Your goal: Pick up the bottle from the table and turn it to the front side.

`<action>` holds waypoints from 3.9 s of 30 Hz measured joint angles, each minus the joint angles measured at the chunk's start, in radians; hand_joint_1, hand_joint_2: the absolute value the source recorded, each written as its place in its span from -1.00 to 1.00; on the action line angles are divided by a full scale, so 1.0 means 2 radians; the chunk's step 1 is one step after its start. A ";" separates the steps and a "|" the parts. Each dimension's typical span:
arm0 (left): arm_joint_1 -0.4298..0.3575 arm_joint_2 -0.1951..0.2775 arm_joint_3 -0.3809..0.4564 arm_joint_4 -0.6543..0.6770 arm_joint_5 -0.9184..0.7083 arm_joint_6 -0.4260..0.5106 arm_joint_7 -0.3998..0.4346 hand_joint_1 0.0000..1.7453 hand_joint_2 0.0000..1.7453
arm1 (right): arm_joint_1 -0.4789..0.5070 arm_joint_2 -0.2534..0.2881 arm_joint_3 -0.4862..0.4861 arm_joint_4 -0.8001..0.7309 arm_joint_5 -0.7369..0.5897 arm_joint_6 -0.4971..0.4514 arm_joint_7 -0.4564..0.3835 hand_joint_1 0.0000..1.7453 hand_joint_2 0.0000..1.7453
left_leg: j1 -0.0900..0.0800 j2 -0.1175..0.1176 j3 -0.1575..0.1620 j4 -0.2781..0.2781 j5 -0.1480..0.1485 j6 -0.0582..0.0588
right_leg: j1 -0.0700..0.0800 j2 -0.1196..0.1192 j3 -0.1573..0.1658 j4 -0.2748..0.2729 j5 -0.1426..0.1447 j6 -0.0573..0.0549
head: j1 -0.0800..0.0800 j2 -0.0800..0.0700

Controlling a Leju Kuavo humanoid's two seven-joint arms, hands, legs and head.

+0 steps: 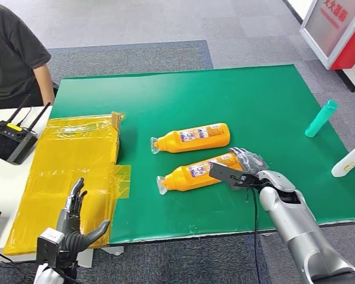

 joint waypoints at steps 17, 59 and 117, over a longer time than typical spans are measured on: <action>-0.011 0.003 -0.001 0.018 0.005 0.012 -0.005 -1.00 1.00 | -0.066 -0.012 0.068 0.090 -0.047 0.069 -0.031 1.00 1.00 | 0.000 0.000 0.001 0.000 0.000 0.000 | 0.000 0.000 0.000 0.000 0.000 0.000 | 0.000 0.000; 0.004 -0.004 0.005 0.023 0.009 -0.018 -0.015 -1.00 1.00 | 0.190 0.002 0.004 -0.279 -0.155 -0.121 -0.093 1.00 1.00 | 0.000 0.000 0.002 0.000 -0.002 0.000 | 0.000 0.000 0.002 0.000 -0.001 0.000 | 0.000 0.000; -0.100 -0.002 -0.117 0.094 0.330 -0.295 0.063 -1.00 1.00 | 0.184 0.123 0.104 -0.129 -0.198 -0.167 -0.213 1.00 1.00 | 0.000 0.000 0.002 0.000 -0.002 0.000 | 0.000 0.000 0.002 0.000 -0.001 0.000 | 0.000 0.000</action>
